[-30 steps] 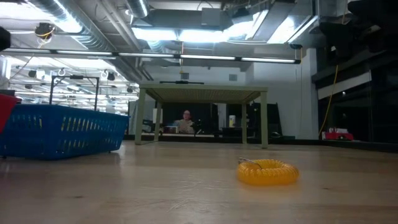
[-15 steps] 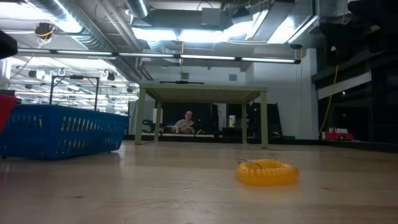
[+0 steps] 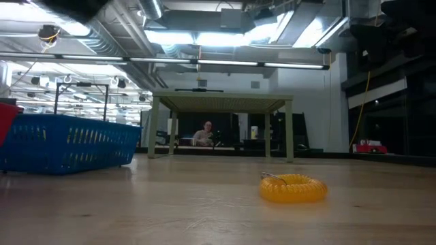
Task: Pick & Place Office Desk Supplies
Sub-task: Put the yellow spiral band into the red bin
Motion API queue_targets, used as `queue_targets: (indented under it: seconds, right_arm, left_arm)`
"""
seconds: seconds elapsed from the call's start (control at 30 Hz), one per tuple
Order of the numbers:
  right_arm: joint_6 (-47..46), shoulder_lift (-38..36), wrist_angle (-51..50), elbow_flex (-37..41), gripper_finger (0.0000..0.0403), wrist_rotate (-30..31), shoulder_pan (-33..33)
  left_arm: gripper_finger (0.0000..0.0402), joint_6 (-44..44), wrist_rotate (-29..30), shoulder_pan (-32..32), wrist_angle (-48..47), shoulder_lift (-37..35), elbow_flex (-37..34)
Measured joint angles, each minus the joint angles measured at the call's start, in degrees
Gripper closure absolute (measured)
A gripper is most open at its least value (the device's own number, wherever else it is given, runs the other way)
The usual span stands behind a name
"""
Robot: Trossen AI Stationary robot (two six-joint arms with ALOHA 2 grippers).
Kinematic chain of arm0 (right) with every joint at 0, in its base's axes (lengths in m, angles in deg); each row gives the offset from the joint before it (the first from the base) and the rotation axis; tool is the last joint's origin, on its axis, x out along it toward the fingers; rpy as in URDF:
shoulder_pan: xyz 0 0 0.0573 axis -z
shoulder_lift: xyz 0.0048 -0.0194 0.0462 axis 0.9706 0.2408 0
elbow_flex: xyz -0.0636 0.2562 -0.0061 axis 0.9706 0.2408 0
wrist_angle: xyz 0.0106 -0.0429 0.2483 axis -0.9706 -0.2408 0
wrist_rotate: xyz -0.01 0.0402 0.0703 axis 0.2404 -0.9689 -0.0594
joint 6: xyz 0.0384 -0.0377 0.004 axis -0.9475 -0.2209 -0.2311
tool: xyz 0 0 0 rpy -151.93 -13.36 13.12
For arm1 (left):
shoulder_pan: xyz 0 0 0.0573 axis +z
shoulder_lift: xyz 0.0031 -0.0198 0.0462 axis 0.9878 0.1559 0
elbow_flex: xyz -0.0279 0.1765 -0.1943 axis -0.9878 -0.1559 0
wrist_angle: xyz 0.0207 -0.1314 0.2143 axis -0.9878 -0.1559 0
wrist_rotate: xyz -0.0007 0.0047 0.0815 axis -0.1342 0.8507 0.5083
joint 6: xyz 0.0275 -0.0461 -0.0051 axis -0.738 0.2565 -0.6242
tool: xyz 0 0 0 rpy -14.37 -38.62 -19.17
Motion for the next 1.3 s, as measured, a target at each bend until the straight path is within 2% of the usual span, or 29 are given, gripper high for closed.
queue_targets:
  seconds: [0.13,0.37,0.5,0.63,0.8,0.93,1.03,1.13,1.3]
  right_arm:
    - [-0.2,0.0,0.0,0.0,0.0167,0.0,0.0]
    - [-0.2,0.0,0.0,0.0,0.0167,0.3,0.0]
    - [-0.4,0.0,-0.5,0.0,0.0167,0.3,0.0]
    - [-0.2,0.0,-1.0,0.0,0.0167,0.5,0.0]
    - [0.0,0.0,-1.0,0.0,0.0167,1.4,0.0]
    - [-0.6,0.0,-0.9,0.0,0.0167,0.3,0.0]
    - [-0.6,0.0,-0.6,0.0,0.0167,-1.7,0.0]
    - [0.1,0.0,1.4,0.0,0.0167,-7.8,0.1]
    - [-0.5,0.0,7.2,0.0,0.0167,-33.0,0.0]
  left_arm:
    - [0.0249,-7.4,-1.4,7.0,0.4,1.1,0.0]
    - [0.0256,-17.6,-15.5,19.8,17.2,10.0,0.0]
    - [0.0256,-18.4,-21.8,24.8,23.4,15.5,0.0]
    - [0.0256,-18.0,-25.2,27.2,23.0,22.0,1.8]
    - [0.0256,-19.0,-27.7,27.6,23.7,29.3,7.2]
    - [0.0256,-19.6,-32.7,27.5,25.0,32.9,11.4]
    - [0.0256,-20.8,-33.2,27.6,24.2,33.9,13.7]
    - [0.0256,-20.9,-33.2,27.6,23.4,34.2,14.4]
    - [0.0256,-20.6,-33.3,27.9,23.9,34.1,14.7]
